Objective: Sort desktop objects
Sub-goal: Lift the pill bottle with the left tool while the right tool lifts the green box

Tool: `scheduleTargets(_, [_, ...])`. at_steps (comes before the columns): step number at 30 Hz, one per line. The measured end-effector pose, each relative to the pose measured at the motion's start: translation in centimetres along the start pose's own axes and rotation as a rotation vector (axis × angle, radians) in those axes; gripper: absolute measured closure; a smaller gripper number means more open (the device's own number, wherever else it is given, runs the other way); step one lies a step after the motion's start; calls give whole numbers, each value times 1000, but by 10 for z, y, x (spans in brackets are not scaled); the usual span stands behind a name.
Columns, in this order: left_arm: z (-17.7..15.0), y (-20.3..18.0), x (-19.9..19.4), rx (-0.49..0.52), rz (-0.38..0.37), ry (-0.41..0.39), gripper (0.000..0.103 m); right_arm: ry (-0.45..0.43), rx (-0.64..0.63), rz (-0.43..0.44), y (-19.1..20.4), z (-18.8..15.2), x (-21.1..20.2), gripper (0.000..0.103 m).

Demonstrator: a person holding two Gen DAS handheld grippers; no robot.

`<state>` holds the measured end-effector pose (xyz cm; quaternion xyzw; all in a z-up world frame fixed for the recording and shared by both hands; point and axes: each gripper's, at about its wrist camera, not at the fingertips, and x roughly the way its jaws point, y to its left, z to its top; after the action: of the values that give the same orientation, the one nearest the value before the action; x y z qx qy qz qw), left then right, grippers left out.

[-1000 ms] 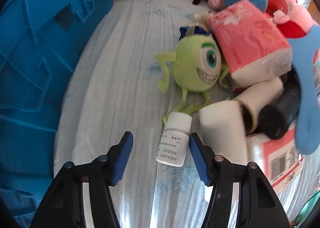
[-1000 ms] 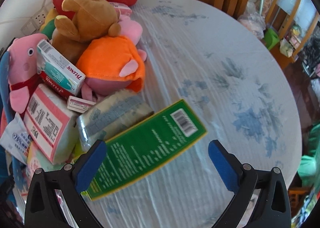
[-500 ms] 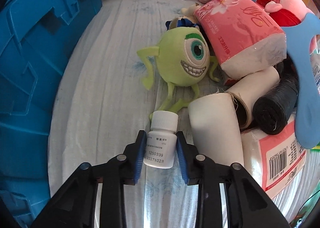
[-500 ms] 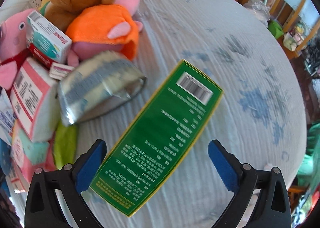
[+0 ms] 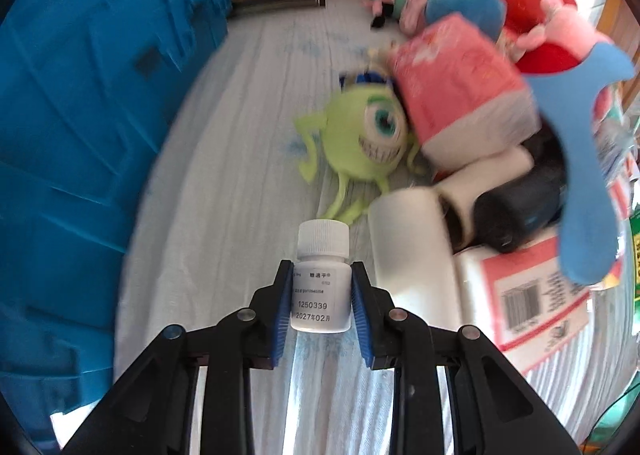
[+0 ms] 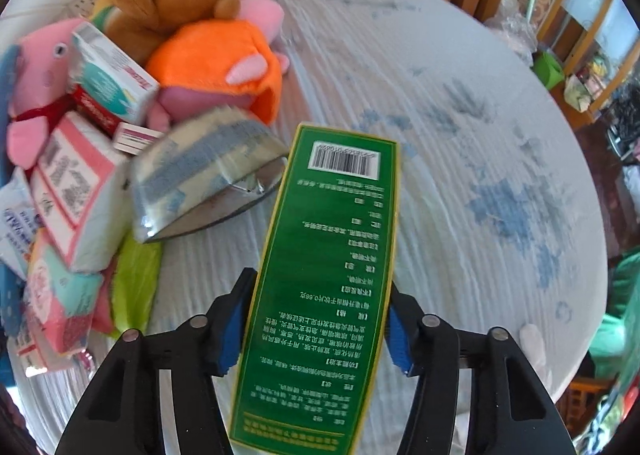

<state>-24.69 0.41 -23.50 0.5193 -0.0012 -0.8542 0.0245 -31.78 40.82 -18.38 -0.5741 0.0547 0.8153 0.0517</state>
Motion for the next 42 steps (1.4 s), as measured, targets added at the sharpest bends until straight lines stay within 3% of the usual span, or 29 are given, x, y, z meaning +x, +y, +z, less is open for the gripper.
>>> scheduleTargets(9, [9,-4,-82,5,-30,-200,75,-149,-38,82,16,-20,-68,46])
scheduleTargets(17, [9,-2,-158,29,-61,-391,75,-343,-179,175,84,-31,-157,46])
scheduleTargets(27, [18,48,-256,48,-76,-617,75,-577,-390,336,230,-55,-272,46])
scheduleTargets(32, [28,103,-292,40,-8,-698,75,-684,-497,413,323,-68,-326,46])
scheduleTargets(37, [44,169,-304,0,68,-699,75,-759,-591,471,415,-79,-365,46])
scheduleTargets(42, [70,241,-299,-54,130,-646,75,-750,-652,509,509,-79,-383,46])
